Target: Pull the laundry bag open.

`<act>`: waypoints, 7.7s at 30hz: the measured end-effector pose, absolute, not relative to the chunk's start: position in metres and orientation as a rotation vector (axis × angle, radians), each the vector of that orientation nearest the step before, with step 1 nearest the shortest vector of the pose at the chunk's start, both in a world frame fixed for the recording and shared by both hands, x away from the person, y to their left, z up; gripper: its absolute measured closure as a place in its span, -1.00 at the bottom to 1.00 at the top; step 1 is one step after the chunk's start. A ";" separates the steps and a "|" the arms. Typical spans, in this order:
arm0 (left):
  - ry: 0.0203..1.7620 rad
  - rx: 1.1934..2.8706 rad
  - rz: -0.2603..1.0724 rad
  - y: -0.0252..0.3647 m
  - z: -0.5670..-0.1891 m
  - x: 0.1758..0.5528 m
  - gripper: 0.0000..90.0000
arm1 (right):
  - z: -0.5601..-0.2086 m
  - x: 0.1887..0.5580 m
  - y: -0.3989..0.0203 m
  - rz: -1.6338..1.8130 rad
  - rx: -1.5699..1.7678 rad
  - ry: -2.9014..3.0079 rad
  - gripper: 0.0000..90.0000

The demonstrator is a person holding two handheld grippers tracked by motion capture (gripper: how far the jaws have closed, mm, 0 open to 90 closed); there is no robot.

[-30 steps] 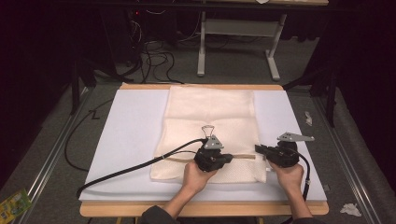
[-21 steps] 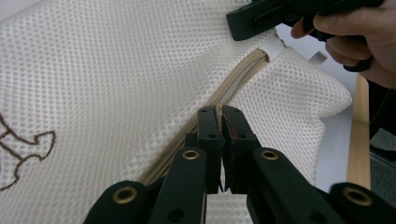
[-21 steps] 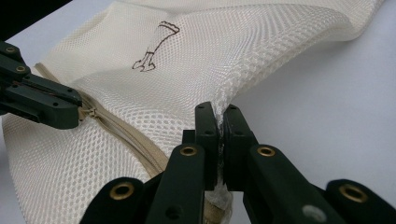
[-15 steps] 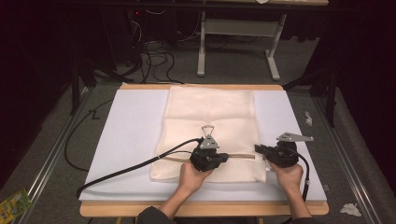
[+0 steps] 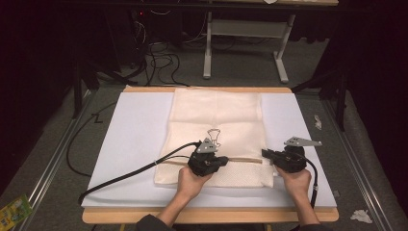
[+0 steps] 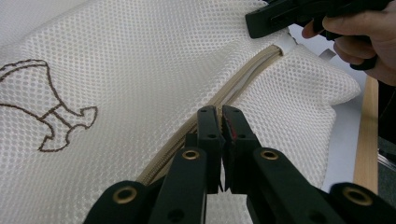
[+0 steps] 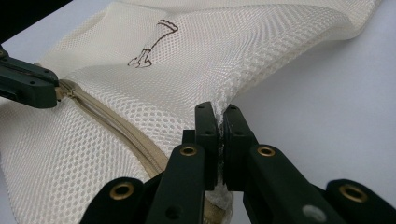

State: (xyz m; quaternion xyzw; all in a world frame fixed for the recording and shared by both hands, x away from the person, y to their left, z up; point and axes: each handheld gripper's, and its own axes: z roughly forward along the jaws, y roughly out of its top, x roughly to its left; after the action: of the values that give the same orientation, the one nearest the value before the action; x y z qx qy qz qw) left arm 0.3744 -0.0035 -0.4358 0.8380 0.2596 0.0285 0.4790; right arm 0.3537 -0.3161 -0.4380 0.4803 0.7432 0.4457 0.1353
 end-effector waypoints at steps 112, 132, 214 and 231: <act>0.724 1.898 0.131 0.085 -0.420 0.372 0.94 | -0.435 0.359 -0.302 1.236 1.349 2.163 0.96; 0.749 1.871 0.159 0.107 -0.415 0.371 0.94 | -0.436 0.360 -0.302 1.231 1.368 2.156 0.96; 0.846 1.808 0.216 0.163 -0.410 0.374 0.94 | -0.433 0.363 -0.301 1.221 1.368 2.142 0.96; 0.875 1.793 0.235 0.174 -0.409 0.373 0.94 | -0.429 0.367 -0.304 1.217 1.364 2.128 0.96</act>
State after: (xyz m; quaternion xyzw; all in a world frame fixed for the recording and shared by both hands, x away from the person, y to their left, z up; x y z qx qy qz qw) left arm 0.3734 0.1740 -0.4090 0.7533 0.3676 0.0987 0.5364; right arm 0.3667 -0.3044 -0.4286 0.4793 0.7480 0.4276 0.1674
